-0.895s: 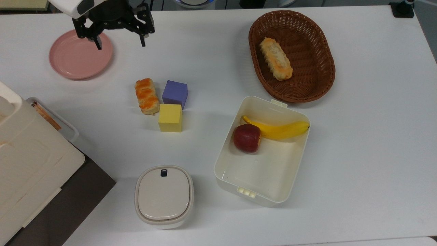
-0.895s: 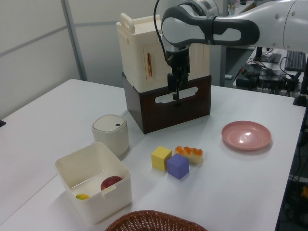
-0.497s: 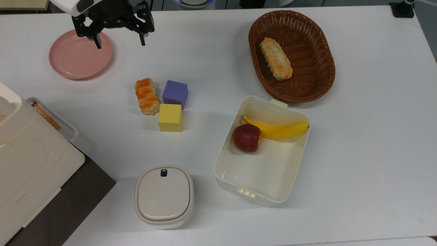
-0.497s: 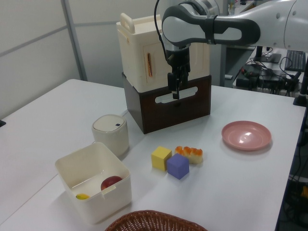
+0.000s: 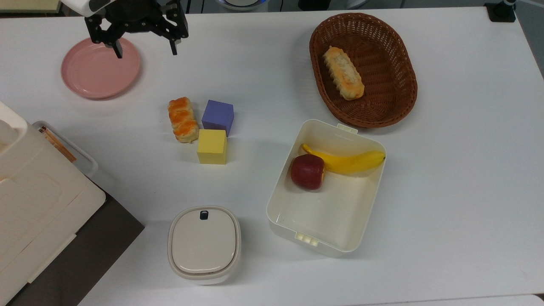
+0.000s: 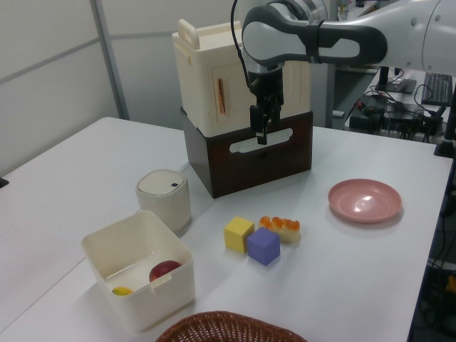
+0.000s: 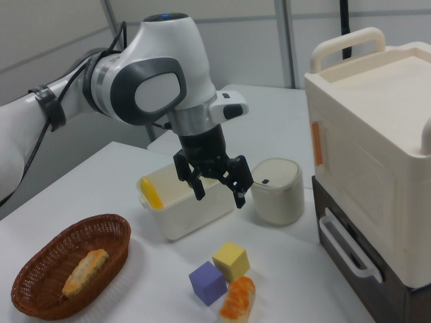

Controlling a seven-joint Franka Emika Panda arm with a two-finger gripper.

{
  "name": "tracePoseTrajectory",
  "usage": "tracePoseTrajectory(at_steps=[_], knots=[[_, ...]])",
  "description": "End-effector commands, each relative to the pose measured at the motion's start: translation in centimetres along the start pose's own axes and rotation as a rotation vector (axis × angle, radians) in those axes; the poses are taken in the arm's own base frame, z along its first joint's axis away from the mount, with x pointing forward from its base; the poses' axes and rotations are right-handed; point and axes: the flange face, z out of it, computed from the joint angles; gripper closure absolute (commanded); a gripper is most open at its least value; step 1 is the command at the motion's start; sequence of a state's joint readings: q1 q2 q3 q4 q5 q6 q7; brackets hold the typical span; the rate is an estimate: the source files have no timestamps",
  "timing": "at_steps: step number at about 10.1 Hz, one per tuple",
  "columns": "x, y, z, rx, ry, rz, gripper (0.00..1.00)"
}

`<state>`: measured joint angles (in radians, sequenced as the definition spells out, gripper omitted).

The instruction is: Put the bread in the basket

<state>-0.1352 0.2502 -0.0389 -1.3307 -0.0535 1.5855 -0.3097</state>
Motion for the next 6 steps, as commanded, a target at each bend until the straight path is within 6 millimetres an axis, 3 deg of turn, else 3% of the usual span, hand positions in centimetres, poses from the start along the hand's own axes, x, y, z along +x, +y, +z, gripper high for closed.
tracePoseTrajectory(at_steps=[1, 6], knots=[[-0.59, 0.05, -0.67, 0.023, 0.026, 0.005, 0.0], [-0.58, -0.53, -0.49, 0.028, 0.014, -0.02, 0.0]])
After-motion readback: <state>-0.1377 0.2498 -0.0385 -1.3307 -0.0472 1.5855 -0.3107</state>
